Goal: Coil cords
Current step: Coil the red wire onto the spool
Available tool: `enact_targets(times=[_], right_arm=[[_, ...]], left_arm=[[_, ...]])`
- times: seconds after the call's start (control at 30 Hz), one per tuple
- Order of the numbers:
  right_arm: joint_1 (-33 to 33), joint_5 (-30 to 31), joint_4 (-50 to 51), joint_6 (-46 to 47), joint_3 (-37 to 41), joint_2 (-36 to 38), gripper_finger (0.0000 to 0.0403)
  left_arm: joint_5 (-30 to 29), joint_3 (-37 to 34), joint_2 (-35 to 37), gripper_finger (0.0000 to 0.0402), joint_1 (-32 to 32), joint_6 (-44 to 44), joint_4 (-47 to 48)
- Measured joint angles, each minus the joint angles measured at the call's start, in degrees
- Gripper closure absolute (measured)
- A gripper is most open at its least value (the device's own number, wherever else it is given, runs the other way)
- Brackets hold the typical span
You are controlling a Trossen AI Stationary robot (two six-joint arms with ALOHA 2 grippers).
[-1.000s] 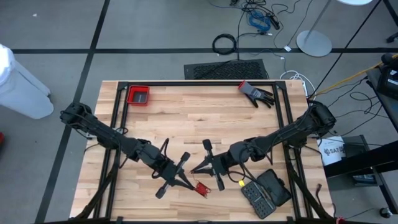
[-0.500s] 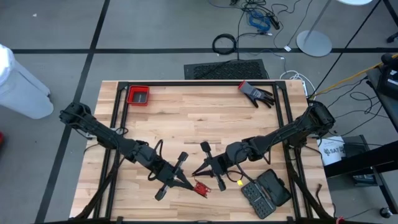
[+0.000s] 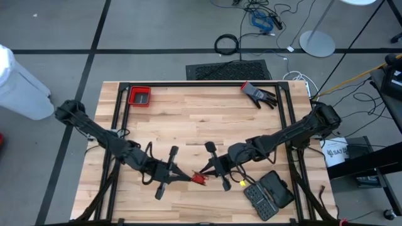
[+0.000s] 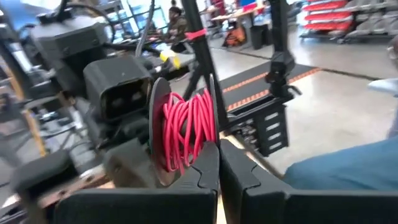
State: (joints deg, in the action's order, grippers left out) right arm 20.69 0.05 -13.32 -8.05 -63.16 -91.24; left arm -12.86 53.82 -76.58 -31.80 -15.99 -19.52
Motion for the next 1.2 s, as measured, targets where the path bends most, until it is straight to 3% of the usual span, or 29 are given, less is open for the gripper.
enact_targets(times=[0.23, 0.8, 1.03, 1.2], right_arm=[[0.04, 0.00, 4.39, 3.77, -0.02, 2.86, 0.0403], [-0.02, 0.00, 8.48, 7.80, -0.07, 2.82, 0.0403], [-0.02, -0.07, 9.27, 8.93, -0.07, 2.80, 0.0399], [0.12, -0.82, 10.46, 9.17, 0.09, 2.53, 0.0376]], left_arm=[[-7.03, 0.00, 1.47, 0.0400, -1.76, -1.05, 2.39], [-15.34, 0.00, 1.49, 0.0400, -1.71, -1.02, 5.43], [-15.90, 0.00, 1.49, 0.0400, -1.73, -0.92, 5.80], [-16.15, 0.02, 1.65, 0.0400, -1.73, -0.87, 4.87]])
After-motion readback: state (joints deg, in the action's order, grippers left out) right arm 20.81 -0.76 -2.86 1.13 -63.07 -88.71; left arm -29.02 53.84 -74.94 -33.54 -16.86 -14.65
